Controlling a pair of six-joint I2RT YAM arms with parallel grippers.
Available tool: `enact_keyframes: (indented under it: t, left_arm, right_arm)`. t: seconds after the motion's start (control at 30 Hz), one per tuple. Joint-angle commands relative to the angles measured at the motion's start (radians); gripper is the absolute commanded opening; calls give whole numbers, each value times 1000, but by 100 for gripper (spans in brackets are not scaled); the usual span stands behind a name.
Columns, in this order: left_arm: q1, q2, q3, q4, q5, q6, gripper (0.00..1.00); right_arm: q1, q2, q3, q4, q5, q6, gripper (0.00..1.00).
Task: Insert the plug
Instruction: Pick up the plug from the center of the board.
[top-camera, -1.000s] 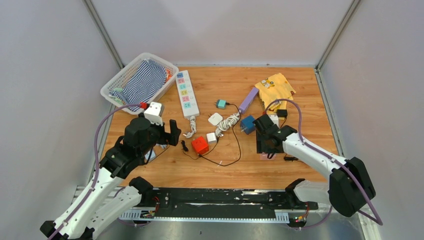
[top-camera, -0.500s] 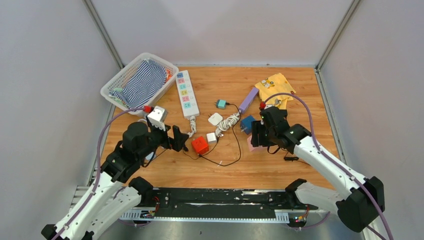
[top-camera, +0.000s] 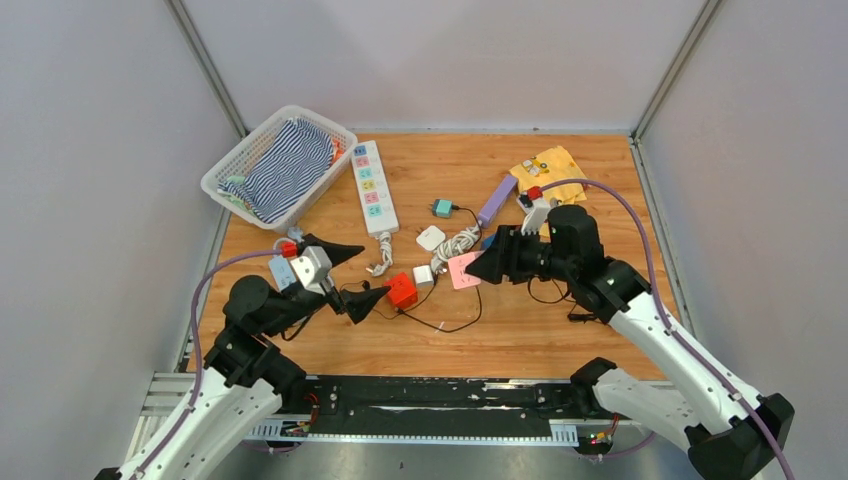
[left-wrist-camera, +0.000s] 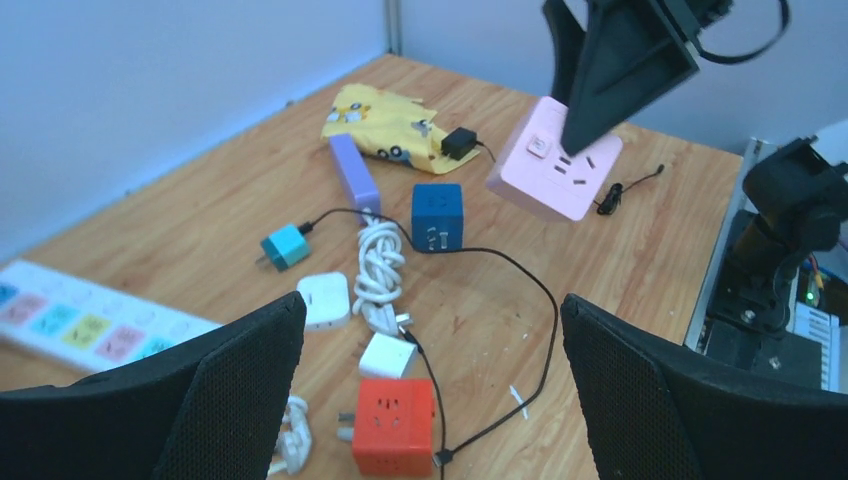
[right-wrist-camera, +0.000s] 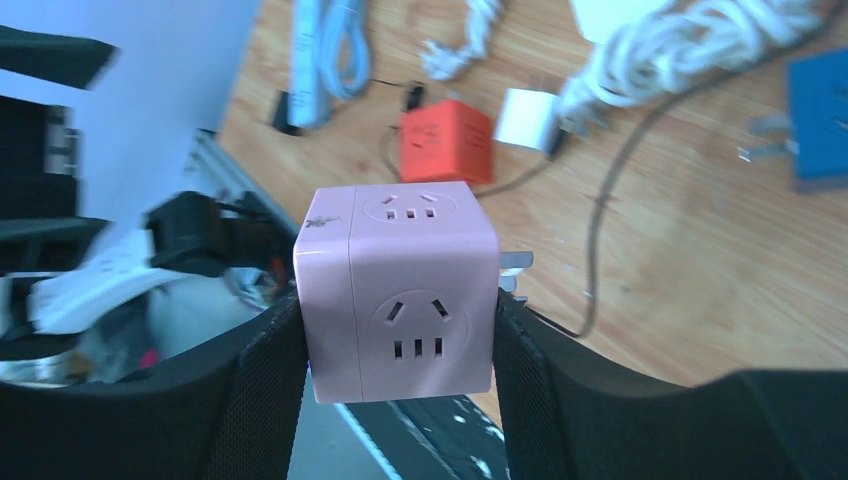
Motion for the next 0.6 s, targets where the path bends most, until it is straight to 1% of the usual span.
enact_keyframes:
  t: [0.0,0.1,0.23,0.33,0.4,0.57]
  left_arm:
    - [6,33,53,96,157,158,100]
    - [-3,95,88,99,219,221,100]
    - [-60,179,134,102,225,345,100]
    - [-120,253,175,111,203,431,100]
    - [-165,310,205,121,182,462,100]
    - [-226,415,270,151,142,509,100]
  right_arm:
    - [2,-49,-3,213,-183,148,41]
    - [3,-59,-11,302,-231,215,41]
    - [3,-62,-37,435,-301,327,41]
    - [6,-57,-48,498,-321,371,41]
    - [6,-53,-50,516,-331,382,41]
    - [8,-54,-71,587,-360,432,41]
